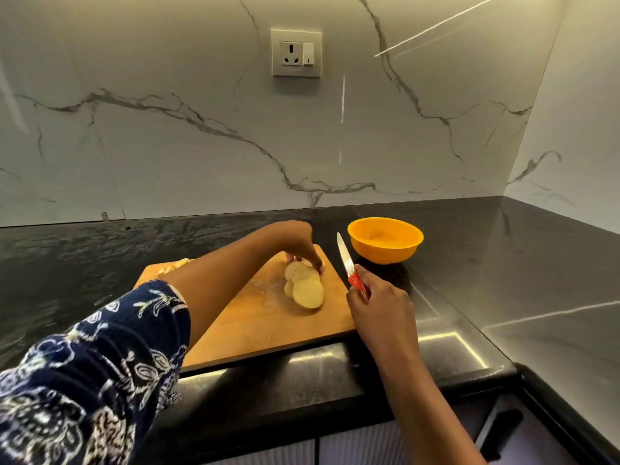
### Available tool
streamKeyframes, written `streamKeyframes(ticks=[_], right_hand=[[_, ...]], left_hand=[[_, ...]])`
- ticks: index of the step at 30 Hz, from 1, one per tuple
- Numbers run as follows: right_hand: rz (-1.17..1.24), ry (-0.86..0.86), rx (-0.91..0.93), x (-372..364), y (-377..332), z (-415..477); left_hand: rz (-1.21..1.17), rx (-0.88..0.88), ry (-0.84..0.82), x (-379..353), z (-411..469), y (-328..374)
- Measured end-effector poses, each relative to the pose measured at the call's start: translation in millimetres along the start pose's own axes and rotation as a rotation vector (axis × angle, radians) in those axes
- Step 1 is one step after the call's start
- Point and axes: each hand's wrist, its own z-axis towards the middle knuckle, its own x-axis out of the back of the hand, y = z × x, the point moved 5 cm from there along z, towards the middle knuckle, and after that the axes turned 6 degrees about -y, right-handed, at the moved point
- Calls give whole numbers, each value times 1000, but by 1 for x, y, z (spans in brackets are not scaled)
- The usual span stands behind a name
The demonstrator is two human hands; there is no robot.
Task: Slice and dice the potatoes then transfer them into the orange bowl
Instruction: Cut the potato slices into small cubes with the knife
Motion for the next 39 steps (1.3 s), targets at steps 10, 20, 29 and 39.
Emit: streamKeyframes(ticks=[10, 20, 29, 39], right_hand=[[4, -18, -11, -1, 0, 0], [-19, -9, 12, -1, -4, -5], [-99, 11, 205, -16, -34, -20], [-71, -120, 273, -38, -55, -51]], left_hand=[[-187, -119, 40, 4, -1, 5], [-593, -137, 245, 29, -67, -40], [-680, -85, 116, -21, -140, -92], [-38, -37, 302, -43, -167, -87]])
